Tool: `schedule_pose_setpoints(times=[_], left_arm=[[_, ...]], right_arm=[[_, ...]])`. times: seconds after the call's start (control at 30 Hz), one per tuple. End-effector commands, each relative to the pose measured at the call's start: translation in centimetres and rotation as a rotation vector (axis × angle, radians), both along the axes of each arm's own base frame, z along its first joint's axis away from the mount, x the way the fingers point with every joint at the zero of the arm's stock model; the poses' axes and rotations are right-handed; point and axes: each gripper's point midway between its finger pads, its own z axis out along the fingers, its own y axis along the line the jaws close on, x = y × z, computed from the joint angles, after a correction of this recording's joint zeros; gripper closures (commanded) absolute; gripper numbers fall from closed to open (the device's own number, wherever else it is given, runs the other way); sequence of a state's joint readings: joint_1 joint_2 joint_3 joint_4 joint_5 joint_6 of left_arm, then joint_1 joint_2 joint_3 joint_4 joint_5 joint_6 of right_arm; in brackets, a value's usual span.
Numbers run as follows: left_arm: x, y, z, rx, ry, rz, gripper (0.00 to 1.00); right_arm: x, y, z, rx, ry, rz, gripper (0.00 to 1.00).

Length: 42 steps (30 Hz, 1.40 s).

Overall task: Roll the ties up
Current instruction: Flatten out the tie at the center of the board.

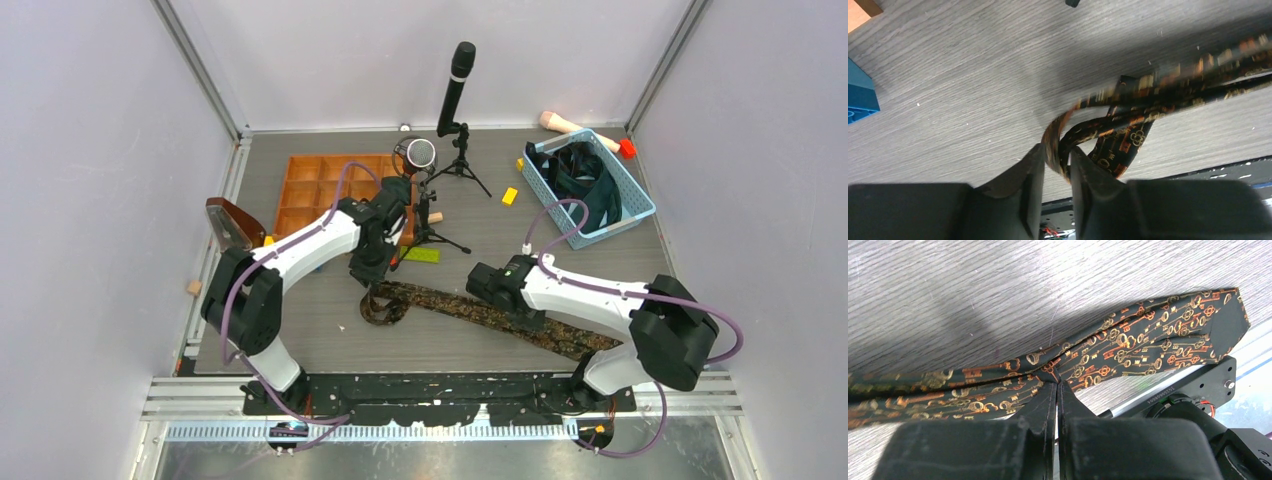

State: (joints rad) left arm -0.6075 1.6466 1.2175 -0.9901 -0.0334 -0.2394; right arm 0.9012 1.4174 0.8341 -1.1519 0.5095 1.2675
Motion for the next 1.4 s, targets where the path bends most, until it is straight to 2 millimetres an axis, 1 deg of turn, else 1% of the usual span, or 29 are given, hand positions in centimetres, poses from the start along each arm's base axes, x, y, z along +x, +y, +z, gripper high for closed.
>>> schedule_pose_setpoints(times=[0.0,0.1,0.13,0.17,0.3,0.4,0.5,0.53,0.57,0.7,0.73,0.77,0.8,0.83,0.97,1.0,1.13,1.2,1.3,1.33,1.37], left_arm=[[2.0,-0.8,0.6,-0.014,-0.075,0.016,0.66],[3.3,-0.9,1.3,-0.004,-0.124,0.012,0.56],[3.8,-0.9,1.7,-0.002,-0.146,0.011,0.47],[4.3,-0.8,2.0,0.004,-0.166,0.016,0.45],[5.5,-0.5,3.6,0.009,-0.255,0.043,0.42],[5.6,-0.7,5.1,-0.057,-0.331,0.071,0.40],[4.9,-0.6,5.9,-0.127,-0.385,0.119,0.39],[4.2,-0.3,5.7,-0.139,-0.388,0.140,0.39],[3.7,-0.2,6.0,-0.169,-0.398,0.162,0.39],[1.3,-0.3,5.8,-0.296,-0.407,0.228,0.36],[0.9,-0.1,5.8,-0.313,-0.414,0.249,0.35],[0.5,0.2,5.8,-0.326,-0.426,0.268,0.33],[0.3,0.4,5.4,-0.324,-0.424,0.284,0.31],[0.1,0.8,5.3,-0.319,-0.430,0.300,0.30],[-0.4,1.6,5.0,-0.296,-0.428,0.331,0.27],[-0.3,1.6,5.2,-0.299,-0.434,0.336,0.26],[0.2,2.1,6.3,-0.307,-0.483,0.356,0.23],[0.5,2.4,6.9,-0.313,-0.505,0.368,0.22],[1.1,3.2,7.7,-0.329,-0.534,0.396,0.21],[1.2,3.3,8.0,-0.340,-0.543,0.404,0.23],[1.5,3.6,8.1,-0.349,-0.557,0.414,0.25]], right_arm=[[0.3,-1.0,0.4,-0.053,-0.023,0.001,0.95],[0.3,-0.8,-0.2,-0.052,-0.009,0.002,0.96],[0.2,-0.8,-0.4,-0.048,-0.003,0.001,0.96],[0.3,-0.5,-0.5,-0.038,-0.008,0.002,0.96],[0.3,-0.3,-0.7,-0.009,-0.019,0.000,0.97],[0.6,-0.1,-0.3,0.011,-0.044,0.004,0.97],[0.9,0.5,0.1,0.063,-0.071,0.017,0.95],[1.0,0.9,0.3,0.090,-0.083,0.024,0.94],[1.0,1.1,0.4,0.105,-0.086,0.025,0.94],[1.1,1.5,0.9,0.156,-0.113,0.033,0.89],[1.2,1.6,1.1,0.171,-0.124,0.034,0.85],[1.2,1.6,1.2,0.182,-0.131,0.034,0.79],[1.2,1.6,1.2,0.191,-0.138,0.032,0.75],[1.1,1.6,1.3,0.201,-0.144,0.032,0.68],[1.1,1.7,1.7,0.242,-0.168,0.036,0.55],[1.1,1.7,1.8,0.247,-0.173,0.037,0.53],[1.3,1.8,2.9,0.285,-0.217,0.053,0.41],[1.5,1.8,3.4,0.304,-0.241,0.071,0.38],[2.0,2.2,4.3,0.342,-0.284,0.129,0.36],[2.1,2.3,4.6,0.356,-0.301,0.160,0.36],[2.4,2.8,5.2,0.392,-0.332,0.177,0.37]])
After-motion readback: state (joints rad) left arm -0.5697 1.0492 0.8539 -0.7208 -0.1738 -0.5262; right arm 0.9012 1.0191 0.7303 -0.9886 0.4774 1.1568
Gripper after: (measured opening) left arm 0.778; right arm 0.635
